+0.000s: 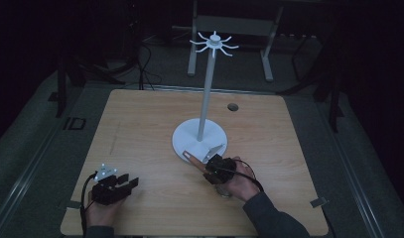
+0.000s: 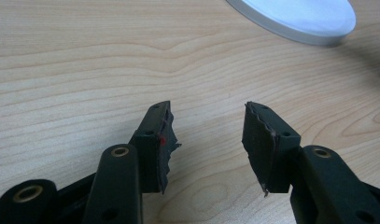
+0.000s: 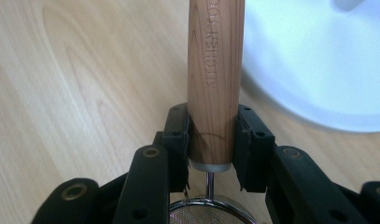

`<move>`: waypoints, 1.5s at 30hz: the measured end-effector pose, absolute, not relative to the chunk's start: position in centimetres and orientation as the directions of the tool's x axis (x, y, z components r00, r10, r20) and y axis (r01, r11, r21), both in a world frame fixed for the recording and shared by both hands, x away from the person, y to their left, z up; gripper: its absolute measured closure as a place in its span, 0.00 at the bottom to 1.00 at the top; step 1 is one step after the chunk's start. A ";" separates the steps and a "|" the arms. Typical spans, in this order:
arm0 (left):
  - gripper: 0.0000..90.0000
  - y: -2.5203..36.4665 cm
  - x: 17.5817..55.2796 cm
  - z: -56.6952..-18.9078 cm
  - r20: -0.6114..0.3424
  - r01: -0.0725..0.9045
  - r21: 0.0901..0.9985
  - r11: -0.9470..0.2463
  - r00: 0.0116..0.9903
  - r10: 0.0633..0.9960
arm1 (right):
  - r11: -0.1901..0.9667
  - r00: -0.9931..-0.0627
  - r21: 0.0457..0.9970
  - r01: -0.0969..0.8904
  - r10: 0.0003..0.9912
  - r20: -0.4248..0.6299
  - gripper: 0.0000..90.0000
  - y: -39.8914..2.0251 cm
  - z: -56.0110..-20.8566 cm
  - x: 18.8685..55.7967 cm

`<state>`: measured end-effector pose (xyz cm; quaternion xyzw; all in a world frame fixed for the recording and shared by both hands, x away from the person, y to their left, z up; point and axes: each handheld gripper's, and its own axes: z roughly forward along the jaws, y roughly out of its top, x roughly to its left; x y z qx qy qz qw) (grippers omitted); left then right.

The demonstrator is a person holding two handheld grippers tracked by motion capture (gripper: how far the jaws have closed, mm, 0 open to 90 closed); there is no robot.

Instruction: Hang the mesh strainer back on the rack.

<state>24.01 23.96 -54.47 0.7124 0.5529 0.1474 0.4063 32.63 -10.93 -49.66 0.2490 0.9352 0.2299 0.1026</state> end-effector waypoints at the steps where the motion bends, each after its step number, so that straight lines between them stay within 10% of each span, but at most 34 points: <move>1: 0.59 24.0 24.0 -54.5 -0.240 0.670 0.740 -0.058 0.344 0.908 | 0.761 -0.850 0.496 0.419 0.520 -0.080 0.77 -11.0 -49.5 32.6; 45: 0.59 24.0 24.0 -54.5 -0.237 0.666 0.744 -0.056 0.341 0.910 | 0.375 -0.681 0.851 0.368 0.732 -0.028 0.76 -14.1 -42.8 32.8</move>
